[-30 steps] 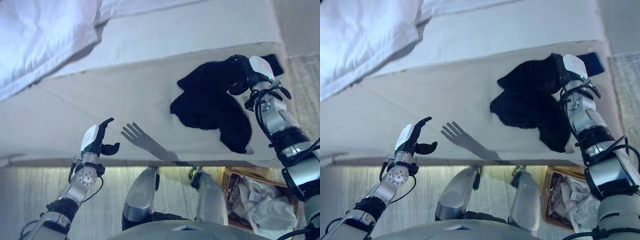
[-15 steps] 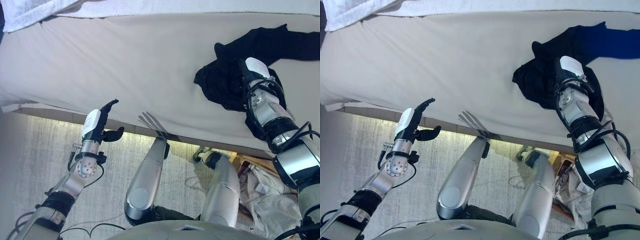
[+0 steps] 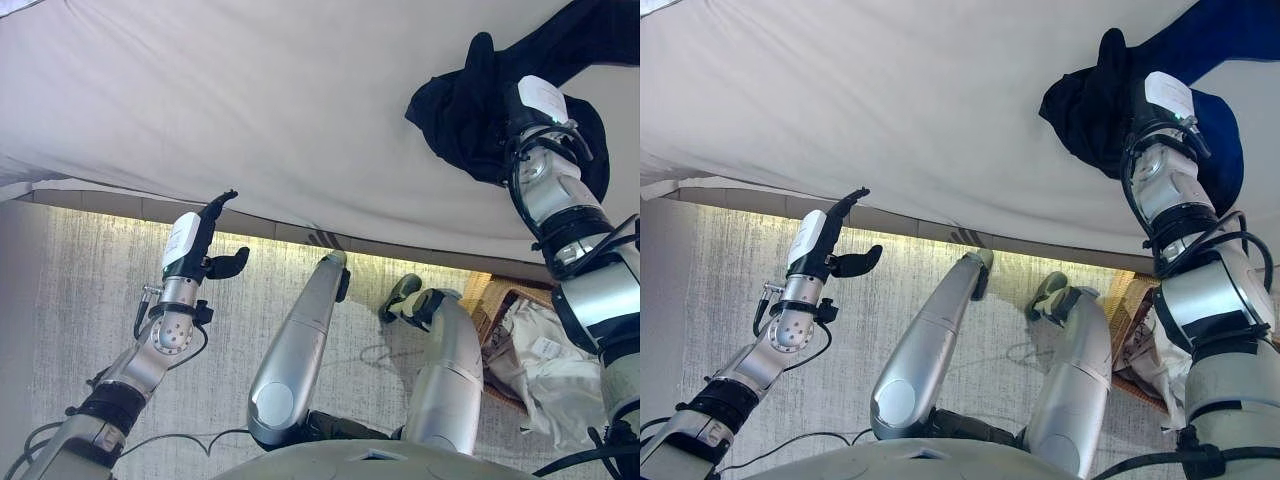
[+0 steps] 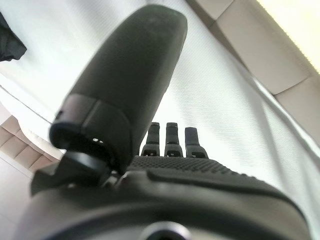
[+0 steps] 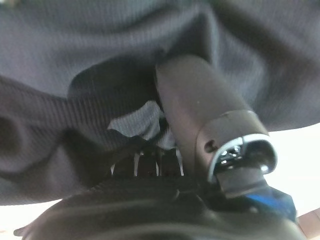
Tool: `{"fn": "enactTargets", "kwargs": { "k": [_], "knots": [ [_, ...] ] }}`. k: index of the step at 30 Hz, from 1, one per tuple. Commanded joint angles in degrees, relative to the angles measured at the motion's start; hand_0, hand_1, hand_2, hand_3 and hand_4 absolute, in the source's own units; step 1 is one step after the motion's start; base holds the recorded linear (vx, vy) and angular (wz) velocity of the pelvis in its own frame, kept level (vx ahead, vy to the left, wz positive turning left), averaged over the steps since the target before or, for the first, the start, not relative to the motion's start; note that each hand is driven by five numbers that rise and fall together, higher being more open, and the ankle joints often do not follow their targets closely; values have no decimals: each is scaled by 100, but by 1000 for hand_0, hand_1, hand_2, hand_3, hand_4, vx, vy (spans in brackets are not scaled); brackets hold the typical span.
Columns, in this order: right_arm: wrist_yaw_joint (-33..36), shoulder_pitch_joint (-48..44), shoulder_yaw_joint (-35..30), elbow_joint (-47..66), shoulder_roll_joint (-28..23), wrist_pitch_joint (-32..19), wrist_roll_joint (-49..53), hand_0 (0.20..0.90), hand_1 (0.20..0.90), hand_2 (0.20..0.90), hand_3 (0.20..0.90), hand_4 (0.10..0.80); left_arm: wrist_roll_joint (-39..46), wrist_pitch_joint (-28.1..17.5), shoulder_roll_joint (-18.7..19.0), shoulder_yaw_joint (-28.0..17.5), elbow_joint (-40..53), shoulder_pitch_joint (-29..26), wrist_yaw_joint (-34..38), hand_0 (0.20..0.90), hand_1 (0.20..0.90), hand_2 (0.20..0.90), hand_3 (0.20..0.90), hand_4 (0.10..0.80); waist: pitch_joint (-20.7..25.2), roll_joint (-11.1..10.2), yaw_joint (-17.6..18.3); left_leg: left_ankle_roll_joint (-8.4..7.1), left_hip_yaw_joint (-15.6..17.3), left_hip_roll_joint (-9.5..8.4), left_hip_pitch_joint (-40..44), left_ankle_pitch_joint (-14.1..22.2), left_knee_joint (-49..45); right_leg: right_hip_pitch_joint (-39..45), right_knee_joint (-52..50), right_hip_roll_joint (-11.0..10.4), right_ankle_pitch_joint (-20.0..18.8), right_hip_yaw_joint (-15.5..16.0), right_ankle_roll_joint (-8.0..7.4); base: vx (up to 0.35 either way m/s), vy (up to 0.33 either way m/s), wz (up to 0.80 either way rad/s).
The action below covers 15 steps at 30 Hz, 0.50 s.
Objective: Pick up the clothes from the bed and place them into the basket
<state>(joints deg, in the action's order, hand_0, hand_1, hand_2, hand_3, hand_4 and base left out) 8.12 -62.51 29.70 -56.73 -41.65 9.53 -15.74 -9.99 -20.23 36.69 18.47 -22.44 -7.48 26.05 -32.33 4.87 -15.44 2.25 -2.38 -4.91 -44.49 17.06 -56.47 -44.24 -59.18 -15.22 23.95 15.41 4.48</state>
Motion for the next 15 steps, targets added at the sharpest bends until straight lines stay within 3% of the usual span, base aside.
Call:
{"fn": "enactTargets", "kwargs": {
  "k": [1, 6, 7, 9, 15],
  "knots": [
    [-254, 277, 258, -289, -88, -132, 295, 300, 300, 300, 200, 100, 173, -278, 175, -148, 610, 2, 374, 900, 900, 900, 900, 800, 253, 131, -30, 202, 188, -86, 225, 299, -43, 573, 3, 221, -283, 287, -1, 0, 10, -3],
    [-123, 480, 87, -104, -150, -297, 370, 300, 300, 300, 200, 100, 150, -286, 158, -192, 540, 83, 326, 900, 900, 900, 900, 800, 253, 1, 55, 110, 190, 55, 1003, 125, 612, 1340, 586, 237, -461, 248, -99, 25, 42, -12],
    [-85, 463, 30, -25, -174, -297, 427, 300, 300, 300, 200, 100, 151, -246, 147, -217, 540, 55, 306, 900, 900, 900, 900, 800, 253, -43, 90, 110, 202, 90, 1123, -133, 892, 1473, 870, 230, -698, 301, -64, 10, 43, -17],
    [-58, 573, -83, 78, -179, -365, 493, 300, 300, 300, 200, 100, 167, -152, 125, -244, 492, 62, 201, 900, 900, 900, 900, 800, 253, -96, 137, 57, 209, 145, 1518, -226, 1223, 1879, 1211, 268, -790, 280, -104, 55, 36, -21],
    [-65, 738, -331, 463, -399, -498, 690, 300, 300, 300, 200, 100, 172, 86, -2, -199, 200, 76, -86, 900, 900, 900, 900, 800, 454, -264, 360, -123, 269, 374, 2794, -579, 2515, 3146, 2613, 504, -1162, 135, -240, 104, 36, -22]
  ]
}}
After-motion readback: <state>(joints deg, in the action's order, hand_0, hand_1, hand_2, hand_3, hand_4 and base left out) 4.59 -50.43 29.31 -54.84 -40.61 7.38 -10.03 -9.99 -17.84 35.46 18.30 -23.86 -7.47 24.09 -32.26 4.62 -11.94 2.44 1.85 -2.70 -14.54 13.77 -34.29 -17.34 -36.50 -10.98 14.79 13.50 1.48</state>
